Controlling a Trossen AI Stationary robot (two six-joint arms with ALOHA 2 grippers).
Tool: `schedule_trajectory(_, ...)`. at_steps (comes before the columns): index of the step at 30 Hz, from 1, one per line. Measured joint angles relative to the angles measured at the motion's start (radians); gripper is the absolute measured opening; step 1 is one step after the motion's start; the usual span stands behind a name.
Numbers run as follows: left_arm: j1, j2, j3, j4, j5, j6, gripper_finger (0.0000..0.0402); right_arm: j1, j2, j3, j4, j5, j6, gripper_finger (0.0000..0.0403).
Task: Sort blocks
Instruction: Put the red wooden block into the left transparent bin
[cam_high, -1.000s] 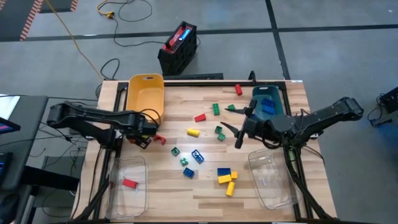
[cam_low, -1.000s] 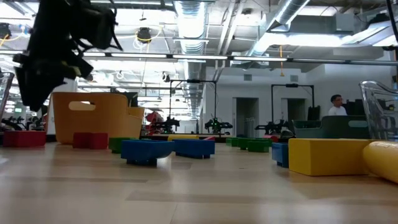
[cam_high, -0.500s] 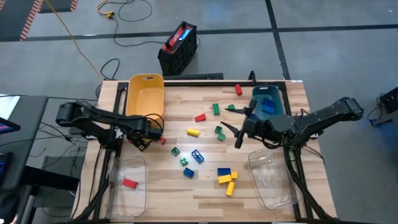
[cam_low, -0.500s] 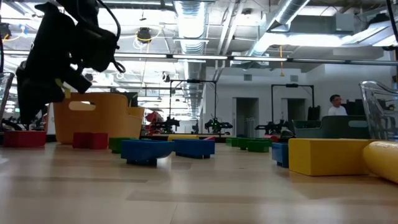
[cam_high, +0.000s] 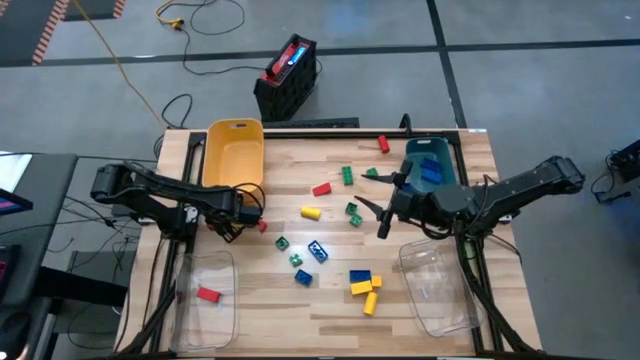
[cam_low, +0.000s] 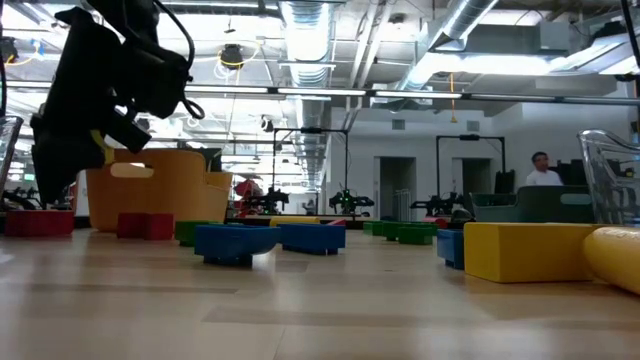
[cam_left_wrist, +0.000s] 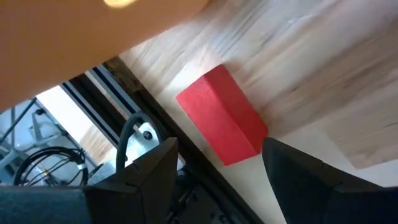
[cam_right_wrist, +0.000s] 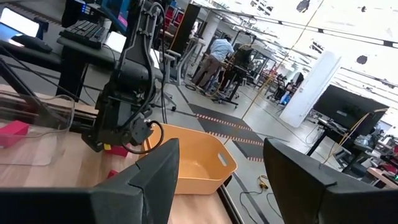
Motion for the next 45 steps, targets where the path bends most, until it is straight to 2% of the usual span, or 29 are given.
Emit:
schedule_trajectory(12,0.03,0.0,0.0,0.014,-0.034,-0.058,0.0228,0.0,0.0,0.0,0.0,-0.001,0.003,0.0249)
schedule_trajectory(16,0.048,-0.004,-0.03,0.09,-0.01,-0.064,0.0228,0.011,0.0,0.0,0.001,-0.001,0.002,0.0249)
schedule_trajectory(23,0.061,-0.006,-0.096,0.128,0.033,-0.097,0.022,0.027,0.0,0.0,0.006,-0.003,-0.008,0.0249)
schedule_trajectory(27,0.05,-0.004,-0.075,0.092,0.071,-0.067,0.0207,0.024,0.0,0.0,0.005,-0.003,-0.008,0.0249)
schedule_trajectory(33,0.025,-0.006,-0.034,0.043,0.075,-0.074,0.0195,0.01,0.0,0.0,0.006,-0.003,-0.008,0.0249)
schedule_trajectory(45,0.024,-0.006,-0.033,0.042,0.071,-0.068,0.0194,0.018,0.0,0.0,0.005,-0.003,-0.008,0.0249)
